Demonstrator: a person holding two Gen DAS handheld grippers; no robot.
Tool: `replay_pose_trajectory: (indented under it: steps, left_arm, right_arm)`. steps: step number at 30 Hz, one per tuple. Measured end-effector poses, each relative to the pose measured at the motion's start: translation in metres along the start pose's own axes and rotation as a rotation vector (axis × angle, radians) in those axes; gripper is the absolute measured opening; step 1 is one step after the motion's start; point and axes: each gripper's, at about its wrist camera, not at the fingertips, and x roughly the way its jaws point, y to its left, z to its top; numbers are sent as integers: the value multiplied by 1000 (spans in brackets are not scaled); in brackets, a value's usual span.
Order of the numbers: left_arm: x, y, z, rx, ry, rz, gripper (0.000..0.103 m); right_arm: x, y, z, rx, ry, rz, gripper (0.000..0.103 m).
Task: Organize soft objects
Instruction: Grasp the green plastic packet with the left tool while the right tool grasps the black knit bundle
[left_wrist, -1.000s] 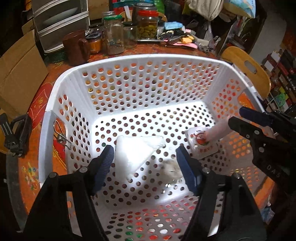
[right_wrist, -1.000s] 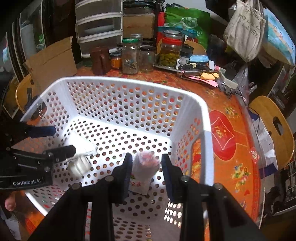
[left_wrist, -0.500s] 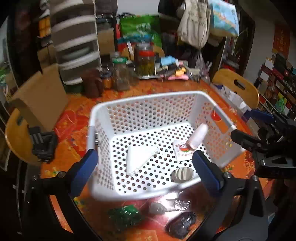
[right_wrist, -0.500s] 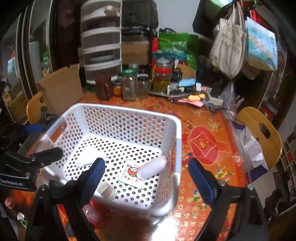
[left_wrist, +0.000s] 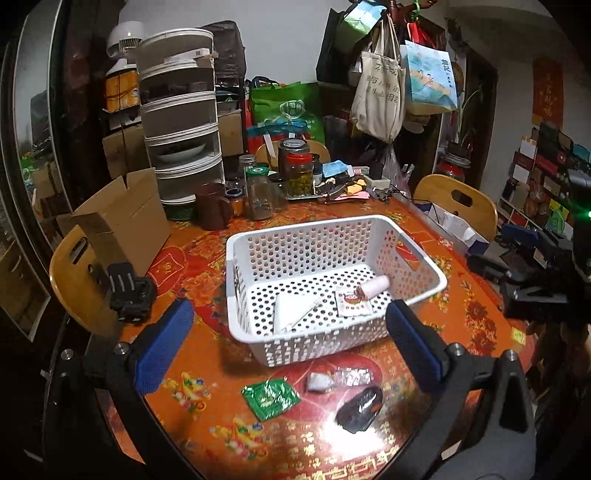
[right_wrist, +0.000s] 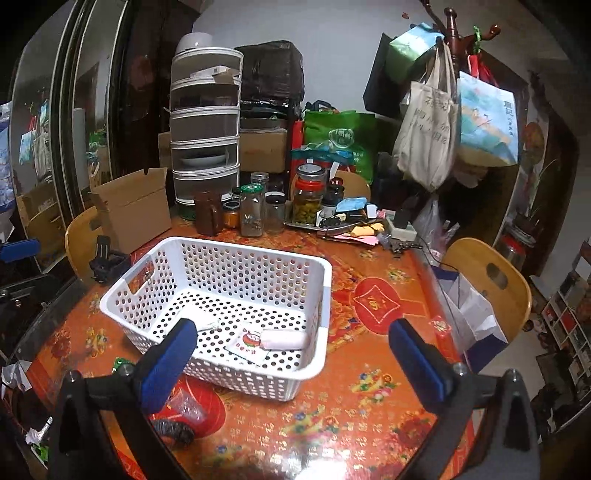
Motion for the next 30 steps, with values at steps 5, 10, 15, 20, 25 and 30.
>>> replay_pose_trajectory:
  steps: [5,10,15,20,25,30]
  left_arm:
    - [-11,-1,-31,8,-3,18,103]
    - [8,4,-71,-27,36,19,103]
    - [55,15,-111,-80,144,30,103]
    - [101,28,-147,-143,235,29,103]
    - [129,38,-162,-184,275,35,103]
    - [140,49,-170,-202,281,35,103]
  right_arm:
    - [-23,4,-18,1,-35,-10,103]
    - [-32,8,-53,8,-30,-9,103]
    - [-21,10,-100,78,-12,4,103]
    - [10,11,-138,145,65,84,103]
    - [31,38,-159,166,126,181,103]
    - [44,86,-167,77,145,258,102]
